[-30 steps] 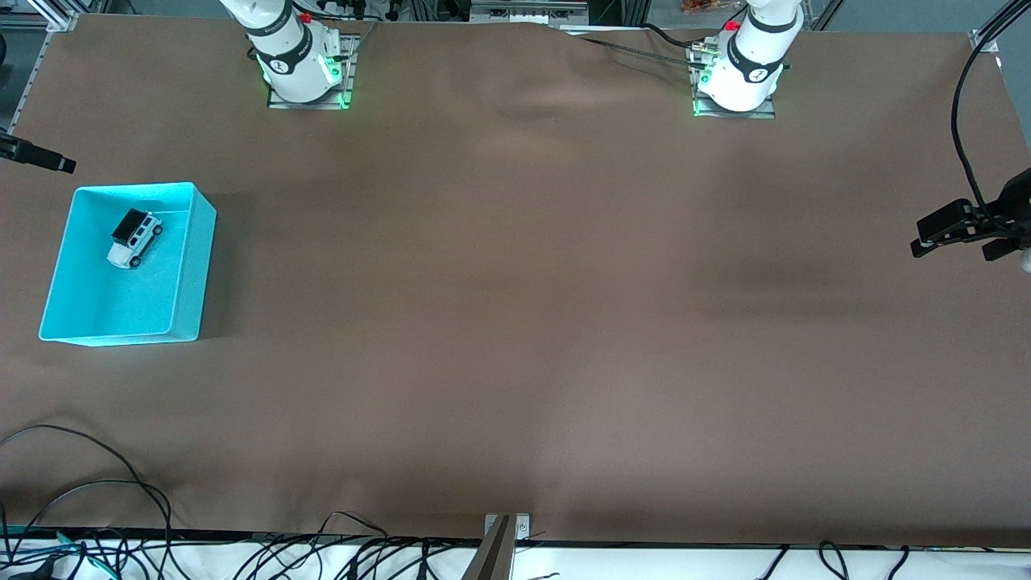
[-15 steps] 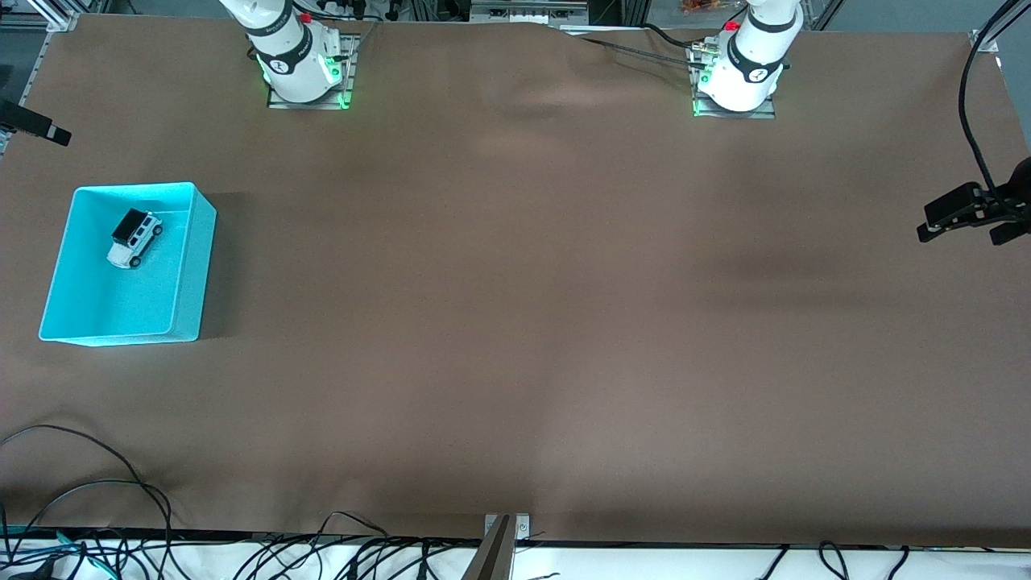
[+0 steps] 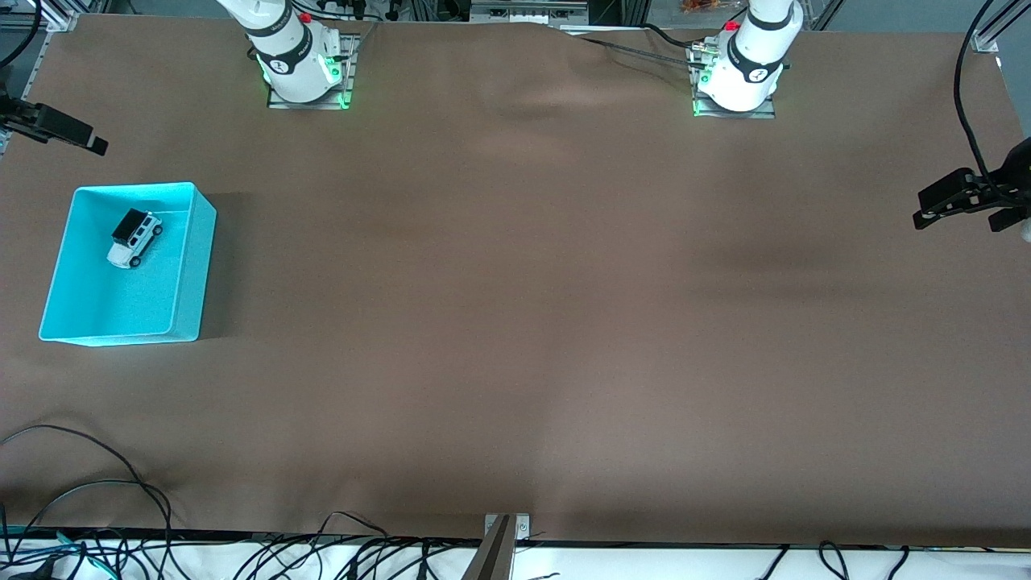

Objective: Wind and store white jeep toy

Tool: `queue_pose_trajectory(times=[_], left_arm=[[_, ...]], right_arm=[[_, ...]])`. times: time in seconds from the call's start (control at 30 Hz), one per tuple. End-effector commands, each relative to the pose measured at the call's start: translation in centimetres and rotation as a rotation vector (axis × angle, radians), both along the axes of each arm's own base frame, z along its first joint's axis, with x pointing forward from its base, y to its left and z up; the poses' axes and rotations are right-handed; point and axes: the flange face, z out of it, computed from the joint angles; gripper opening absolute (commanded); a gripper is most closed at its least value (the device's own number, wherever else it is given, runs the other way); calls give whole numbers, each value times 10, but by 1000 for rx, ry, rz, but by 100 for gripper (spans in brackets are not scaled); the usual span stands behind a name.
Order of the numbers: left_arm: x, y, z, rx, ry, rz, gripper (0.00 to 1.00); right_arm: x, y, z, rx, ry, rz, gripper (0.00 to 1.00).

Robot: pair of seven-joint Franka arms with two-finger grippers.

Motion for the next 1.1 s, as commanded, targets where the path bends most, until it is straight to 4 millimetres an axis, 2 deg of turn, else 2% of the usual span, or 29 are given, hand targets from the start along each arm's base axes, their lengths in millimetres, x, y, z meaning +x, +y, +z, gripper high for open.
queue_pose_trajectory(times=[0.0, 0.23, 0.37, 0.5, 0.87, 0.93, 1.0, 1.07], left_arm=[[-9, 2, 4, -26, 2, -4, 100], [-8, 4, 2, -28, 6, -1, 100], [-8, 3, 0, -28, 11, -3, 100], [-7, 3, -4, -32, 15, -4, 100], [-6, 1, -7, -31, 21, -13, 100], [-6, 1, -9, -32, 26, -13, 100], [-5, 1, -11, -32, 27, -13, 100], [-5, 2, -12, -32, 29, -13, 100]], right_arm=[[7, 21, 17, 11, -15, 41, 100], [26, 49, 7, 5, -46, 85, 100], [37, 51, -2, -6, -54, 92, 100], [49, 57, 1, -17, -73, 104, 100], [48, 58, 4, -15, -77, 129, 100], [49, 65, 4, -22, -76, 137, 100], [49, 84, 4, -46, -73, 169, 100], [49, 95, 3, -65, -70, 176, 100]])
